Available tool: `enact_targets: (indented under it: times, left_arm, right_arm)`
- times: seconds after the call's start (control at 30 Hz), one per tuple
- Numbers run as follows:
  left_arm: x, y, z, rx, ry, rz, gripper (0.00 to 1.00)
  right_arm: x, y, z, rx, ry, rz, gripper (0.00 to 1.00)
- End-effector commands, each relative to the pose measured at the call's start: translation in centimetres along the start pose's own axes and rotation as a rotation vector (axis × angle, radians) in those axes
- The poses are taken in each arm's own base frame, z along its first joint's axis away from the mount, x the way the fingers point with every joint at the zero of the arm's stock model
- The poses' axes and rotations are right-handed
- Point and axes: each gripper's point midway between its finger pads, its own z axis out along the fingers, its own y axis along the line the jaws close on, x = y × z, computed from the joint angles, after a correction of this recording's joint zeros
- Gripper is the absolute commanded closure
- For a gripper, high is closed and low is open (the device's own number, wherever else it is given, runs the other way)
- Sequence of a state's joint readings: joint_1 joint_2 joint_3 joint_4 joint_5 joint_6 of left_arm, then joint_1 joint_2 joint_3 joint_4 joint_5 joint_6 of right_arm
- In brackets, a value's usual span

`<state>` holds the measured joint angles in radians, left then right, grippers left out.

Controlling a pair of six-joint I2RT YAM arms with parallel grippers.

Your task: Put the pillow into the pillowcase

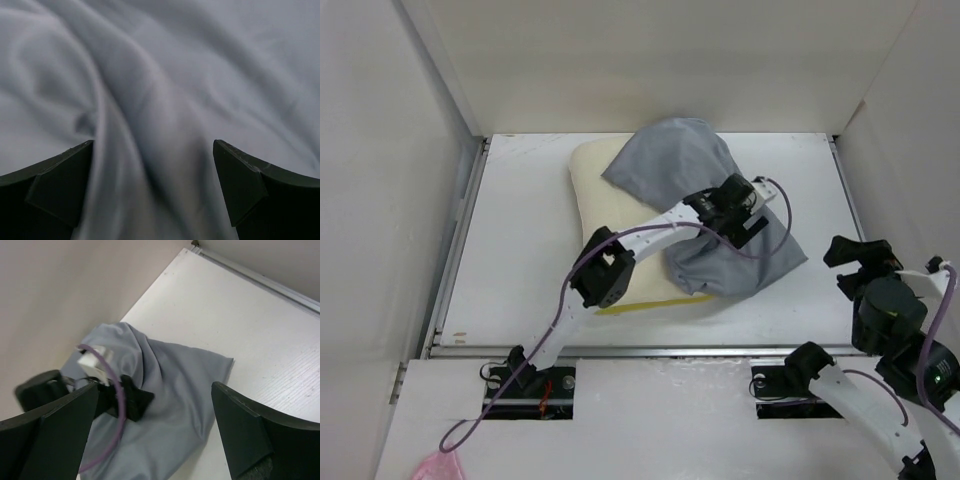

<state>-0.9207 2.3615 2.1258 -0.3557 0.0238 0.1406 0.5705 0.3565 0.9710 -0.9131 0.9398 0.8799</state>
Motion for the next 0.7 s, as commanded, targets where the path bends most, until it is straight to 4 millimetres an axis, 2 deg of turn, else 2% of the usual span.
enact_targets:
  times: [0.0, 0.03, 0.1, 0.2, 0.23, 0.27, 0.3, 0.33, 0.4, 0.43, 0.47, 0.5, 0.53, 0.6, 0.63, 0.67]
  left_arm:
    - [-1.0, -2.0, 0.3, 0.017, 0.007, 0.082, 0.00]
    - [-0.1, -2.9, 1.4, 0.029, 0.026, 0.092, 0.00]
    - [0.0, -3.0, 1.8, 0.029, 0.025, 0.080, 0.00]
    - [1.6, -3.2, 3.4, 0.031, 0.052, 0.081, 0.00]
    - [2.0, -3.3, 3.3, 0.041, 0.064, 0.082, 0.00]
    - [3.1, -3.4, 4.2, 0.043, 0.088, 0.083, 0.14]
    - [3.4, -3.3, 4.2, 0.033, 0.098, 0.084, 0.38]
    - [3.8, -2.5, 4.3, -0.012, 0.115, 0.073, 0.99]
    - [2.3, -1.4, 3.3, -0.091, 0.084, 0.012, 1.00]
    - [0.5, -0.9, 2.1, -0.117, 0.046, -0.008, 1.00]
    - [-1.3, 0.6, 0.8, -0.171, -0.001, -0.035, 1.00]
    - [-5.4, 2.4, -3.2, -0.203, -0.105, -0.081, 1.00]
    - [-8.3, 3.7, -5.5, -0.231, -0.199, -0.115, 1.00]
    - [-10.9, 6.5, -10.1, -0.300, -0.297, -0.175, 1.00]
    - [-13.8, 9.0, -15.5, -0.339, -0.400, -0.210, 1.00]
    - [-14.4, 10.3, -17.7, -0.374, -0.438, -0.255, 1.00]
  right_arm:
    - [-1.6, -0.8, -0.5, 0.021, -0.047, 0.050, 0.00]
    - [-1.6, -0.8, -0.5, 0.021, -0.047, 0.050, 0.00]
    - [-1.4, -0.7, -0.4, 0.026, -0.042, 0.040, 0.00]
    - [-0.6, -0.5, 0.1, 0.049, -0.025, -0.002, 0.00]
    - [-0.3, -0.3, 0.4, 0.059, -0.018, -0.020, 0.00]
    - [-0.1, -0.2, 0.5, 0.063, -0.014, -0.027, 0.00]
    - [-0.1, -0.2, 0.5, 0.063, -0.014, -0.027, 0.00]
    - [0.1, -0.1, 0.7, 0.070, -0.009, -0.040, 0.00]
    - [0.0, 0.1, 0.8, 0.070, -0.009, -0.040, 0.00]
    - [0.0, 0.1, 0.8, 0.070, -0.009, -0.040, 0.00]
    - [-0.1, 0.2, 0.8, 0.066, -0.012, -0.043, 0.00]
    - [-0.3, 0.5, 0.8, 0.059, -0.017, -0.031, 0.00]
    - [0.4, 0.7, 1.0, 0.056, -0.002, -0.052, 0.00]
    - [0.7, 1.6, 1.3, 0.026, 0.008, -0.068, 0.00]
    - [0.9, 2.1, 1.5, 0.013, 0.018, -0.081, 0.00]
    - [1.7, 2.7, 1.6, -0.015, 0.044, -0.103, 0.00]
